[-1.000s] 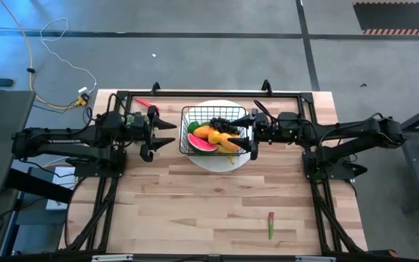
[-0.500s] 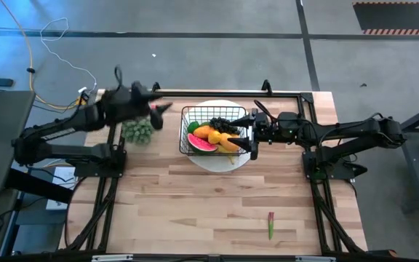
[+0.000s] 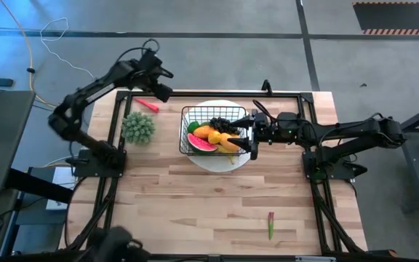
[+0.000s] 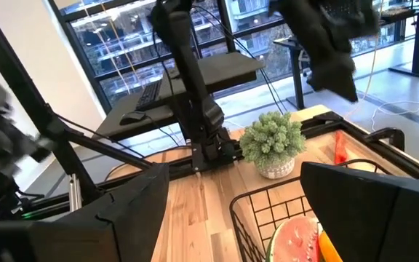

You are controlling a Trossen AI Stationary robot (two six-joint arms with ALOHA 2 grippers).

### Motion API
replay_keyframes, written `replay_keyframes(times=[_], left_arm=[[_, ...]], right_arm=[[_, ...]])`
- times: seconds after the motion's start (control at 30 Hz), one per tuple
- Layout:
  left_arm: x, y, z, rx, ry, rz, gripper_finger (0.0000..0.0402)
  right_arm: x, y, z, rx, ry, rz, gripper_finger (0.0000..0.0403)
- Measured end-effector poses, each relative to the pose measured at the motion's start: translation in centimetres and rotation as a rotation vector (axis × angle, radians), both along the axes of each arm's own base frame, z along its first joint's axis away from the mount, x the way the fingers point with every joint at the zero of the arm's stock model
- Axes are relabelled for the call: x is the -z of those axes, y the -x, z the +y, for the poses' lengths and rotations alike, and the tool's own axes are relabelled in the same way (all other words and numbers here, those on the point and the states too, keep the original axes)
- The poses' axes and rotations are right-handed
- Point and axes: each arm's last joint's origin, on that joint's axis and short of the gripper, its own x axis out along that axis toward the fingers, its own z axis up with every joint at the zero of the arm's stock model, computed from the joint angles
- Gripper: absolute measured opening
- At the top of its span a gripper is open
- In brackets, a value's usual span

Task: Build produce basket
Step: Put the orange chili pepper into the wire basket

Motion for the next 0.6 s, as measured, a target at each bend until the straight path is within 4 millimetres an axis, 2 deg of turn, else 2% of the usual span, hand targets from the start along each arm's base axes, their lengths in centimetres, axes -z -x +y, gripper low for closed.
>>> replay_keyframes(times=[0.17,0.37,0.6], left_arm=[[4.3,-0.6,2.6,-0.005,0.141,0.100,0.0211],[9.0,-1.3,3.9,-0.028,0.303,0.231,0.0211],[11.6,-1.9,4.2,0.218,0.338,0.457,0.0211]], right_arm=[[0.1,0.0,0.0,0.000,0.000,0.011,0.0293],[0.3,0.0,0.0,0.000,0.000,0.032,0.0293],[0.5,0.0,0.0,0.000,-0.001,0.051,0.0293]])
